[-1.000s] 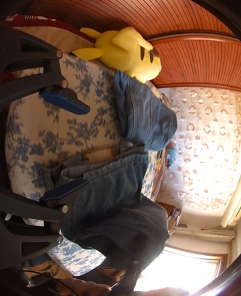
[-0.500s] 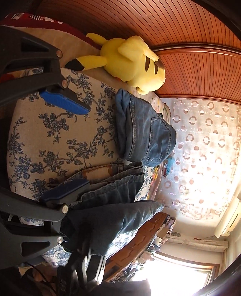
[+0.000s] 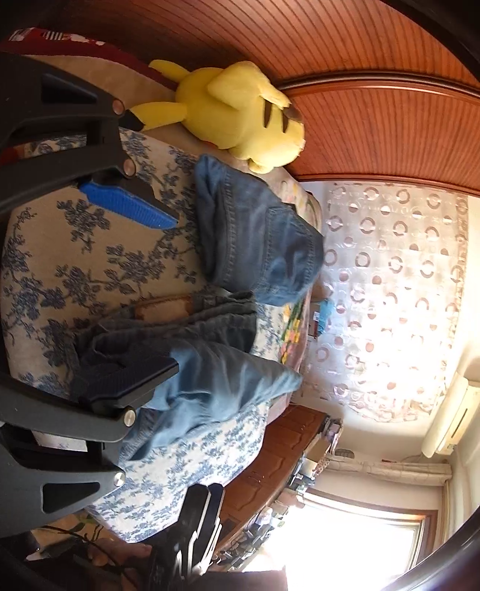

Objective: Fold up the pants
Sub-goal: 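Fold the lifted jeans leg over onto the jeans with the right gripper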

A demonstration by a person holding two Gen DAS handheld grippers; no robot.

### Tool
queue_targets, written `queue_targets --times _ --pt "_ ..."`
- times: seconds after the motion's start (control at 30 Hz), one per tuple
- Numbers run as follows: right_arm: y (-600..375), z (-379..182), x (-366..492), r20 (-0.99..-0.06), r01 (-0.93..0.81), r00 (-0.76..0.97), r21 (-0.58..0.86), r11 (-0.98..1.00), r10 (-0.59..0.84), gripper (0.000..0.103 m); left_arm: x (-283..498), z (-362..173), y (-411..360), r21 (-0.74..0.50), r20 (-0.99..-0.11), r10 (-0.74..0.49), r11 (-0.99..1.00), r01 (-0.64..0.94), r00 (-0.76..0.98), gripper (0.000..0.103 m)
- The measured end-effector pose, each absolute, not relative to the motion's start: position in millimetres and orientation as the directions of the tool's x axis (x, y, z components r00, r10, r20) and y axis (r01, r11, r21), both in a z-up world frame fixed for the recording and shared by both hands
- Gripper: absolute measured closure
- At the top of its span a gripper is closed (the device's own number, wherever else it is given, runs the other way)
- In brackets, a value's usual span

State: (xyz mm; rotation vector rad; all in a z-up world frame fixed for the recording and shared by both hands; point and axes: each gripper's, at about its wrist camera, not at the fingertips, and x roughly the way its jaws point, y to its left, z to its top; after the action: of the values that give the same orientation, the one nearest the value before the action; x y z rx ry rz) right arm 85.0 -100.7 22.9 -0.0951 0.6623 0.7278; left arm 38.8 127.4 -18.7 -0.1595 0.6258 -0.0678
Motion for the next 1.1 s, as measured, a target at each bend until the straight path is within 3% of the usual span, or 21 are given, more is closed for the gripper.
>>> queue_targets --times 0.53,0.7,0.93,1.1 --pt "-117.9 13.3 128.3 -0.611 -0.567 0.612 0.103 0.817 0.502 0.043 74.5 -27.9 93.8 -0.151 -0.614 -0.193 0.98 0.127 0.765 0.032" --pt "-112.3 12.9 145.7 -0.617 -0.563 0.62 0.08 0.822 0.485 0.043 83.3 -32.7 92.7 -0.183 -0.625 -0.231 0.972 0.148 0.746 0.047" --pt "-106.1 10.0 171.2 -0.63 -0.546 0.626 0.068 0.835 0.46 0.043 79.5 -29.7 80.7 -0.189 -0.625 -0.279 0.96 0.206 0.729 0.089" --pt "-105.8 6.0 174.7 -0.634 -0.541 0.619 0.083 0.837 0.464 0.043 55.8 -7.8 75.2 -0.237 -0.569 -0.362 0.932 0.275 0.738 0.095"
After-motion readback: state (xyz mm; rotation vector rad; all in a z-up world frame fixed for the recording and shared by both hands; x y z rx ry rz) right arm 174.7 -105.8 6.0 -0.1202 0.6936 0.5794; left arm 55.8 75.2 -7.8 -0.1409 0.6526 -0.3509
